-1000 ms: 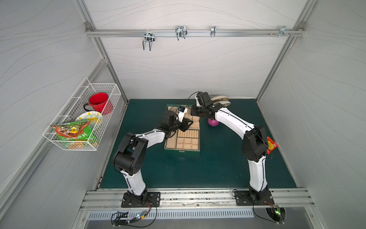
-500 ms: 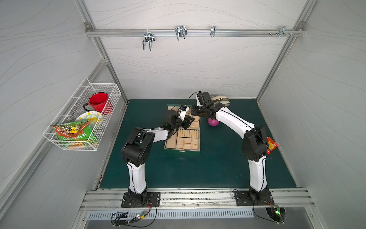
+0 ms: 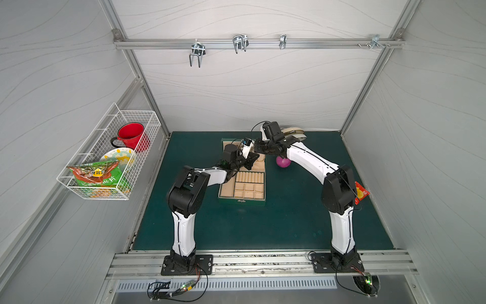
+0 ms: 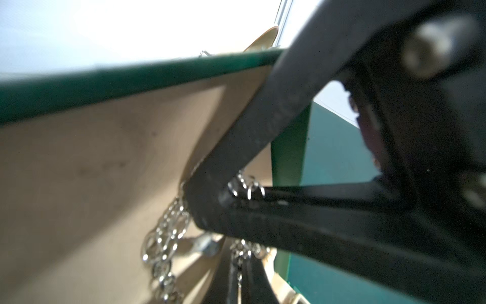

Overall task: Put jewelry chain into jewelry box
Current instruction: Adjust the necklace at the jewelry box clasp.

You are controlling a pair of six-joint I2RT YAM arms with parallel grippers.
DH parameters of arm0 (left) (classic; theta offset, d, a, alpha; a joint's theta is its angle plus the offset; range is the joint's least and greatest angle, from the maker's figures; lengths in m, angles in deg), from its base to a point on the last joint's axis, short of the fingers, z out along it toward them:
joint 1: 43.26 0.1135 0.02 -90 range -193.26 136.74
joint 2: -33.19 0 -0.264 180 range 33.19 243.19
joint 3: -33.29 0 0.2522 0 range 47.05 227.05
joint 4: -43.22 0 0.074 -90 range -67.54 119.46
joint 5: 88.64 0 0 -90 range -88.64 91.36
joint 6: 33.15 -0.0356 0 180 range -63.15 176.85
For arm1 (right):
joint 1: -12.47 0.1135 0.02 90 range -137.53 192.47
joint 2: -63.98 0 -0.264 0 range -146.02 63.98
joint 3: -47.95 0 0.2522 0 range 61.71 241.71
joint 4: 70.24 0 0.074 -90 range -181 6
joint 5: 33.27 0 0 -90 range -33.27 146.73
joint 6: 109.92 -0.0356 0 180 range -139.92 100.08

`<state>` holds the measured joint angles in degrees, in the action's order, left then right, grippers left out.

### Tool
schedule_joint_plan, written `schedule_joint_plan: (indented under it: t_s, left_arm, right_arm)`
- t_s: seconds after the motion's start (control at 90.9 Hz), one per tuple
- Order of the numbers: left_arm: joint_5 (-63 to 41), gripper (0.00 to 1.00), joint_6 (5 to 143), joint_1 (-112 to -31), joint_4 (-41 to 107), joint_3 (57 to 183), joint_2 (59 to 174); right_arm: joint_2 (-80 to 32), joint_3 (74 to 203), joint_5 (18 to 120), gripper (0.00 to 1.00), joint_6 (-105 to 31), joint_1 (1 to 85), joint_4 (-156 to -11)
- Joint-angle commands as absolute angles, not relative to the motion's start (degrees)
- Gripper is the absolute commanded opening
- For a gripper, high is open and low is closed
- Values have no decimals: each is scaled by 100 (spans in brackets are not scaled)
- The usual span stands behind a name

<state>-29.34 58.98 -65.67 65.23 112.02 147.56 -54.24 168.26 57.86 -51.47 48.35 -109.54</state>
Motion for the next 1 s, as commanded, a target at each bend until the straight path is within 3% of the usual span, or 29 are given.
schedule_joint_plan:
  t_s: [0.0, 0.253, 0.528, 0.737, 0.991]
  left_arm:
    - [-2775, 0, 5916, -6576, 6408, 11166, 14359]
    - [-2947, 0, 6111, -6531, 3756, 11881, 13919]
    - [-3537, 2, 6747, -6347, 3228, 12237, 14064]
    - [-3362, 2, 6827, -6314, 3308, 12294, 14292]
    - [-3280, 2, 6835, -6315, 3394, 12299, 14391]
  right_arm:
    - [-5343, 16845, 5760, 0, -5093, 4782, -10866]
    - [-5385, 16830, 5665, 0, -4952, 4772, -10856]
    - [-5384, 16794, 5707, 0, -4927, 4781, -10832]
    - [-5350, 16782, 5748, 15, -4892, 4782, -10823]
    - [-5185, 16683, 5775, 18, -4899, 4788, -10754]
